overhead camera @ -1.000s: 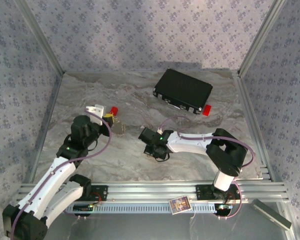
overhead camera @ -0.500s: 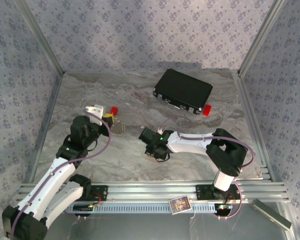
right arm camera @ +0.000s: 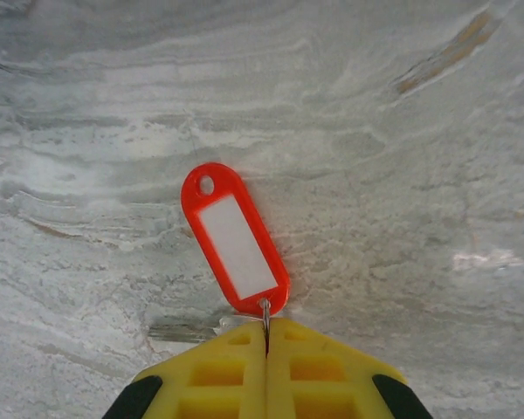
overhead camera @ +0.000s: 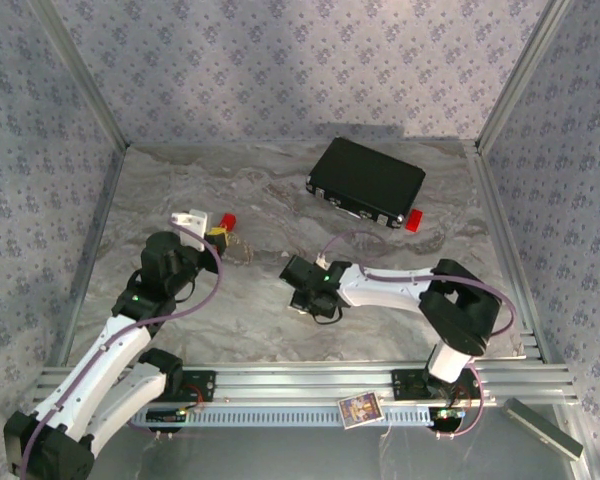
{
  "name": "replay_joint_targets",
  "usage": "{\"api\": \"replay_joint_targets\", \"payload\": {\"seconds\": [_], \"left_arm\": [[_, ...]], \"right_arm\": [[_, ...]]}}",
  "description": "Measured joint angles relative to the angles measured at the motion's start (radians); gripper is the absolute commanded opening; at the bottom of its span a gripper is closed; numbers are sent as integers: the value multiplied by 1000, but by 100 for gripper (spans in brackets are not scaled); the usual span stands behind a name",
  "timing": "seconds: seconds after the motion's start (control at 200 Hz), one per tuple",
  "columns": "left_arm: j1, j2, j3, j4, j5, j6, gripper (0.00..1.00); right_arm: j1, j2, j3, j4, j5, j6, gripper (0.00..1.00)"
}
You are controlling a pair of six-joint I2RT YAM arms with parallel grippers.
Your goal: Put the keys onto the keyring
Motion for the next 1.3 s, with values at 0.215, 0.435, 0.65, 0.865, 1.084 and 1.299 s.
{"api": "replay_joint_targets", "payload": {"seconds": [0.215,0.435,0.65,0.865,1.084,1.299], "left_arm": [[-34,-5,0,3,77,14,0],[-122,26,5,15,183,82,0],[-196,92,19,28,256,185,0],[-230,128,35,29,315,261,0],[-251,142,37,32,381,304,0],[-254,167,47,27,429,282,0]], "right_arm": [[15,-221,-65,55,113,-267,0],[-114,-431,-79,116,85,-649,0],[-173,-534,-85,137,-39,-974,0],[-175,-603,-116,180,-163,-1191,0],[-171,-594,-121,201,-263,-1312,0],[-116,-569,-121,216,-257,-1441,0]]}}
